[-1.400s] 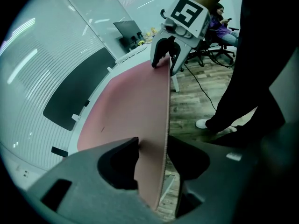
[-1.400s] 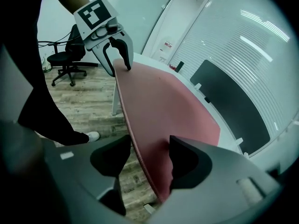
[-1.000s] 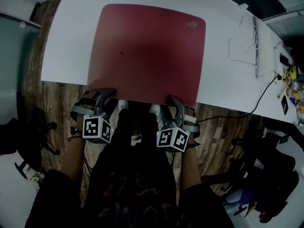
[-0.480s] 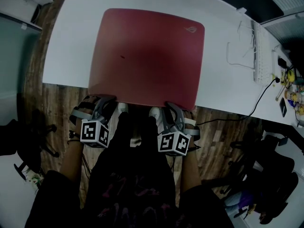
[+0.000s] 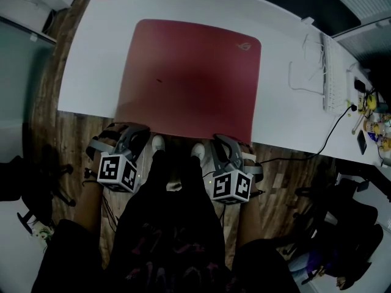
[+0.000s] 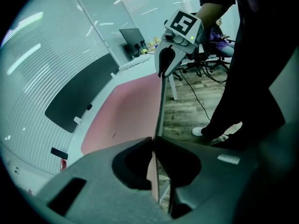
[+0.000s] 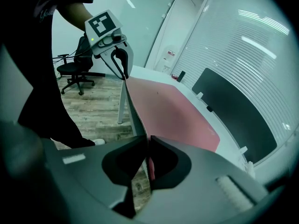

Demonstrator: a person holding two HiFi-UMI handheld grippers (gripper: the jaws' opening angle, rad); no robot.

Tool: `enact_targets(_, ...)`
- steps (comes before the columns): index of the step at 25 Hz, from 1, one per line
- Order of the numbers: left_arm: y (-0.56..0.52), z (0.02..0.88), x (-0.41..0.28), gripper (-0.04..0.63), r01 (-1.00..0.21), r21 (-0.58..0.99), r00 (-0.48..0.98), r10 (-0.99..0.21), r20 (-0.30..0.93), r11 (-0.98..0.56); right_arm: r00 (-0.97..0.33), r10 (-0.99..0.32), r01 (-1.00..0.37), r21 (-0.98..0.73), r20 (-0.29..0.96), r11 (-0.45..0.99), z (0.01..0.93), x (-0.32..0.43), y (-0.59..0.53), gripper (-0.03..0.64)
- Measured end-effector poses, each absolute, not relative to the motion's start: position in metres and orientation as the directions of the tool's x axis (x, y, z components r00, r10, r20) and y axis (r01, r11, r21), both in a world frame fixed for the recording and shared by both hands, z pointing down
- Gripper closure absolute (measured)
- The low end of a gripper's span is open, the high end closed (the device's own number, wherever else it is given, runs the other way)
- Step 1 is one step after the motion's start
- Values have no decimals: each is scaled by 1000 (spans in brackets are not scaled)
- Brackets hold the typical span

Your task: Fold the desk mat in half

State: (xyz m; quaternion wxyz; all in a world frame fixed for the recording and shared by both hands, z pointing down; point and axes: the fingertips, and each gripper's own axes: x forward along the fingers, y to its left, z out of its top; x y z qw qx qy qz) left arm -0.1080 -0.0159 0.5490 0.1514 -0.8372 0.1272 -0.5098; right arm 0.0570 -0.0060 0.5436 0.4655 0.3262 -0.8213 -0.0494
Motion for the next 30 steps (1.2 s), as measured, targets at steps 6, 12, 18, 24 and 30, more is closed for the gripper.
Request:
enact_targets(6,-31,532,-107,575,-66,-391,455,-377,807,-918,-370,-587,-479,393,720,785,524,58,-19,583)
enact_targets(12,-50,514,-105,575,-50,-388,457,-367,810,-920,-392,-567,-436,396,725,808,508,59,-36,584)
enact_targets(18,-80,502,-102,574,-12,-398,464,-357,810,-917,-418,-525,-391,375,741,841,493,61,-62,586)
enact_targets(24,-112,493,-97,572,40,-386,454,-327,828,-922,-421,-488,-349,360,765,865,485,65,-90,586)
enact_targets(30,-143,489,-93,572,77,-392,447,-320,835,-917,-418,-464,-300,363,781,882,481,69,-121,584)
